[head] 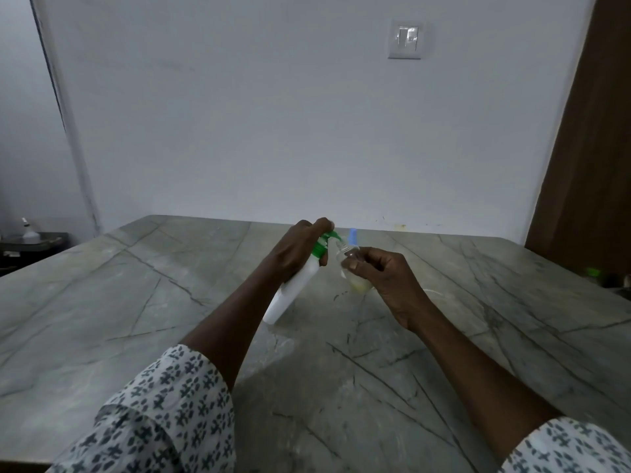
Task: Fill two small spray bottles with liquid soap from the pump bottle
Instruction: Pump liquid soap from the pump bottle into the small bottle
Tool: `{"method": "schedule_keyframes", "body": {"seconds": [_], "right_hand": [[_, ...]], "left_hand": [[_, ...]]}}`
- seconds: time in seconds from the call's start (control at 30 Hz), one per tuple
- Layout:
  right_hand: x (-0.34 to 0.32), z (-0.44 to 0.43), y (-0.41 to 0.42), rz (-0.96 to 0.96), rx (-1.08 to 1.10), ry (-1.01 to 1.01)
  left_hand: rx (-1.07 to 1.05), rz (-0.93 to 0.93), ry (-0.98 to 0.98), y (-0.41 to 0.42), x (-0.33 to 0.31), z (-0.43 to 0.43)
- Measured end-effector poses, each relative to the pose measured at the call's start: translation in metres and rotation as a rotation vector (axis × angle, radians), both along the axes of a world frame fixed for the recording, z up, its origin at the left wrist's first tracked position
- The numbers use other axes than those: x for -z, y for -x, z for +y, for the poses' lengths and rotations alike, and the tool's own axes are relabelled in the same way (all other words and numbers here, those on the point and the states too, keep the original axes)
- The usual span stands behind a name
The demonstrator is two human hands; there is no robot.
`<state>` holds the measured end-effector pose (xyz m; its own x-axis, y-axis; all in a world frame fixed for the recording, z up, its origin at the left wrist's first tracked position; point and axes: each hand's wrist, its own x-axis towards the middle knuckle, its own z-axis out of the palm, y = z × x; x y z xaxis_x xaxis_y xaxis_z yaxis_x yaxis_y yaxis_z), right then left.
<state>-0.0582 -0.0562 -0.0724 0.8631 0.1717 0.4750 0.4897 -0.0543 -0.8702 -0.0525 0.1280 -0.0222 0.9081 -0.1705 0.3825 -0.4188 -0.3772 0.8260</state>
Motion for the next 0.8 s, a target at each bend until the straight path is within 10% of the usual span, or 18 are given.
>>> {"method": "schedule_keyframes", "body": {"seconds": [0.8], "right_hand": [[-0.014,0.008,0.011,-0.021,-0.011,-0.019]], "left_hand": [[-0.025,0.249,0.069,0.028,-0.011,0.009]]}}
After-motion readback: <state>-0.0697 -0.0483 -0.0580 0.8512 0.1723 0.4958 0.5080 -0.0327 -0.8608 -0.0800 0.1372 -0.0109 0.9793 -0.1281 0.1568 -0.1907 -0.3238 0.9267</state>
